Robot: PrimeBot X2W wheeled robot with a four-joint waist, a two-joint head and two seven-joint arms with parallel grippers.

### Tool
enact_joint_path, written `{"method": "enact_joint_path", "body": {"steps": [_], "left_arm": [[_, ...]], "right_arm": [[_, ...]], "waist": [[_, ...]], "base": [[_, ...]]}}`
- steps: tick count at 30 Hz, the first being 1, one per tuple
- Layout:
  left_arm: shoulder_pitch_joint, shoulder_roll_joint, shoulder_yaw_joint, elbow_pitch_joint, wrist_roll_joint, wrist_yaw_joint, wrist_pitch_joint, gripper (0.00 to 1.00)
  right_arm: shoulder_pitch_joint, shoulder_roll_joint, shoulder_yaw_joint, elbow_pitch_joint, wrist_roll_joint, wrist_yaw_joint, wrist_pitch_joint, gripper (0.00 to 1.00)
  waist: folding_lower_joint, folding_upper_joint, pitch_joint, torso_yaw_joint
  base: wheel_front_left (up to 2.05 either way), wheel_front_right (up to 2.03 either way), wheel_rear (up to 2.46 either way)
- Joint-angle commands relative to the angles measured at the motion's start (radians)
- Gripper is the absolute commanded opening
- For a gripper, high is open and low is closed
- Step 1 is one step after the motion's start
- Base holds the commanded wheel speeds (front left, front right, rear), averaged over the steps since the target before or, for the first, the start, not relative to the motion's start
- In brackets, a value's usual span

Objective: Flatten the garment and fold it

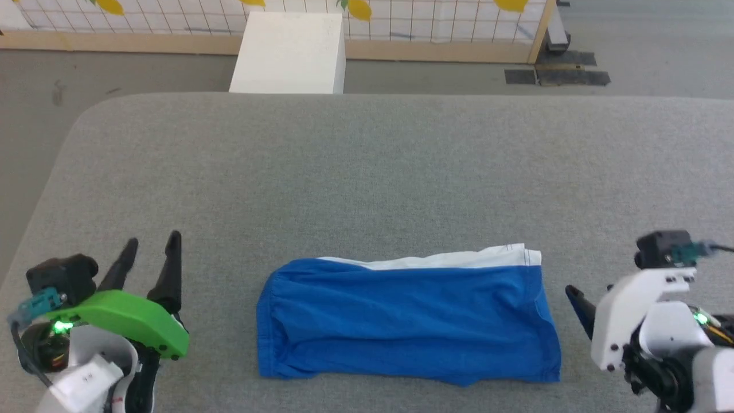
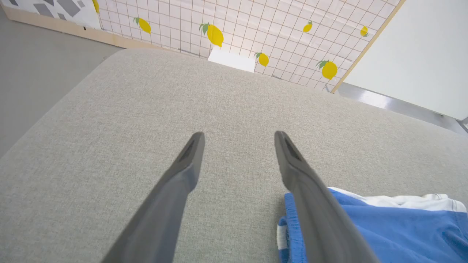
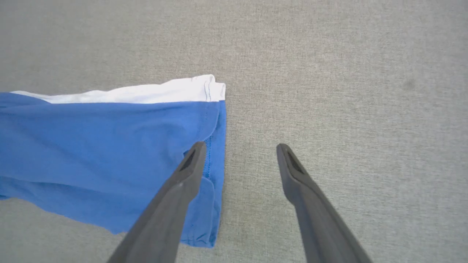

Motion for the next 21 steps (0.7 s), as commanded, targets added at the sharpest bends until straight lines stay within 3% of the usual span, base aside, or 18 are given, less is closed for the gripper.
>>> {"method": "enact_joint_path", "body": {"steps": [1,5,7,17,18,19,20,21], "left_arm": [[-0.026,0.003,-0.007,0.025,0.042,-0.023,-0.075,1.0],[-0.054,-0.013,-0.021,0.09,0.139,-0.056,-0.299,1.0],[-0.068,-0.027,-0.021,0.111,0.177,-0.066,-0.353,1.0],[-0.069,-0.12,0.051,0.116,0.289,-0.12,-0.373,1.0],[-0.065,-0.128,0.058,0.116,0.295,-0.125,-0.374,1.0],[-0.06,-0.135,0.064,0.119,0.302,-0.131,-0.374,1.0],[-0.058,-0.141,0.07,0.12,0.307,-0.135,-0.374,1.0],[-0.055,-0.148,0.078,0.12,0.313,-0.14,-0.374,1.0]], "right_arm": [[-0.041,0.0,0.01,0.022,-0.022,-0.002,0.021,1.0],[-0.11,0.0,0.046,0.103,-0.081,-0.002,0.062,1.0],[-0.128,0.0,0.069,0.143,-0.122,-0.002,0.083,1.0],[-0.151,0.0,0.166,0.295,-0.12,-0.002,0.09,1.0],[-0.154,0.0,0.163,0.304,-0.112,-0.002,0.088,0.51],[-0.159,0.0,0.155,0.312,-0.104,-0.002,0.085,0.14],[-0.164,0.0,0.145,0.315,-0.105,-0.002,0.08,0.0],[-0.17,0.0,0.126,0.32,-0.105,-0.002,0.076,0.0]], "waist": [[0.0001,0.0,0.019,0.001],[0.0001,0.0,0.044,0.009],[0.0001,0.0,0.053,0.014],[0.0001,0.0,0.078,0.014],[0.0001,0.0,0.078,0.012],[0.0001,0.0,0.076,0.01],[0.0001,0.0,0.075,0.008],[0.0001,0.0,0.074,0.006]], "base": [[0.0,0.0,0.0],[0.0,0.0,0.0],[0.0,0.0,0.0],[0.0,0.0,0.0],[0.0,0.0,0.0],[0.0,0.0,0.0],[0.0,0.0,0.0],[0.0,0.0,0.0]]}}
